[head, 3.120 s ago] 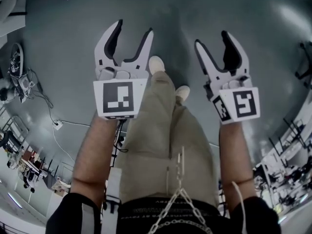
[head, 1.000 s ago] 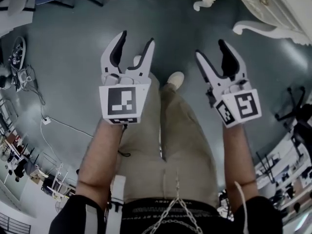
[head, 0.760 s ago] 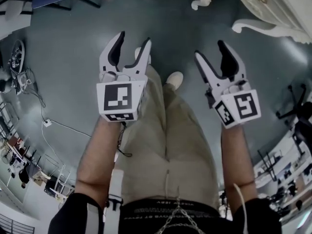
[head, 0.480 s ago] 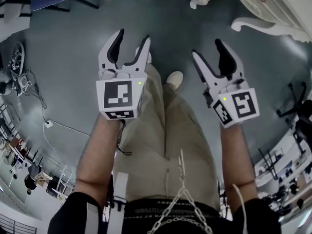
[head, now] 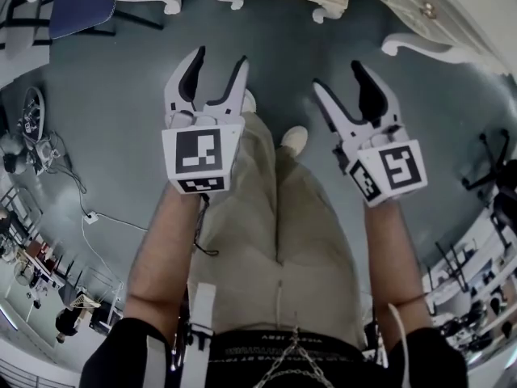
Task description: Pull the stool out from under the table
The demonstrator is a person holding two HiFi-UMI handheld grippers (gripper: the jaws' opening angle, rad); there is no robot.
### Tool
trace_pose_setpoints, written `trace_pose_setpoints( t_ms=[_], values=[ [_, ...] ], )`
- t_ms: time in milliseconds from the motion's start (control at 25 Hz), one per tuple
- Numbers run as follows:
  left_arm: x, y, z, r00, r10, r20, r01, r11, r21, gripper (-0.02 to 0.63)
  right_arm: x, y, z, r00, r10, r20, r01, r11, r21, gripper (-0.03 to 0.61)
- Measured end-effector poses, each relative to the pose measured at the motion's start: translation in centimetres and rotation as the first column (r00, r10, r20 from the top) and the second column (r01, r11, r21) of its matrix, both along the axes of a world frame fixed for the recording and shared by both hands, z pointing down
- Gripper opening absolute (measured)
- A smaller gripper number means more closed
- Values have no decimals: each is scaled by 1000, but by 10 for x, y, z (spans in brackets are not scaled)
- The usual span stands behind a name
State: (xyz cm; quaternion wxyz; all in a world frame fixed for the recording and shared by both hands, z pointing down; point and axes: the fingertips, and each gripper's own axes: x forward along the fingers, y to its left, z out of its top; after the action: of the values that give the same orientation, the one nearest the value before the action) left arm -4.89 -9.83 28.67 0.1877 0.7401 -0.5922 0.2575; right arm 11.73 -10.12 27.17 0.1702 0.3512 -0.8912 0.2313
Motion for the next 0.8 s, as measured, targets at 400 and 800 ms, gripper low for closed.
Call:
trace_pose_setpoints(
  t_ms=[400, 800],
  values=[
    [-34, -65, 29, 997, 76, -13, -76, 997, -24, 250, -43, -59, 33, 998, 49, -29, -50, 999, -20, 276],
    [-60, -113, 92, 988, 156, 19, -153, 984, -91, 250, -59, -110, 75, 988, 119, -99, -122, 992, -26, 276]
  ],
)
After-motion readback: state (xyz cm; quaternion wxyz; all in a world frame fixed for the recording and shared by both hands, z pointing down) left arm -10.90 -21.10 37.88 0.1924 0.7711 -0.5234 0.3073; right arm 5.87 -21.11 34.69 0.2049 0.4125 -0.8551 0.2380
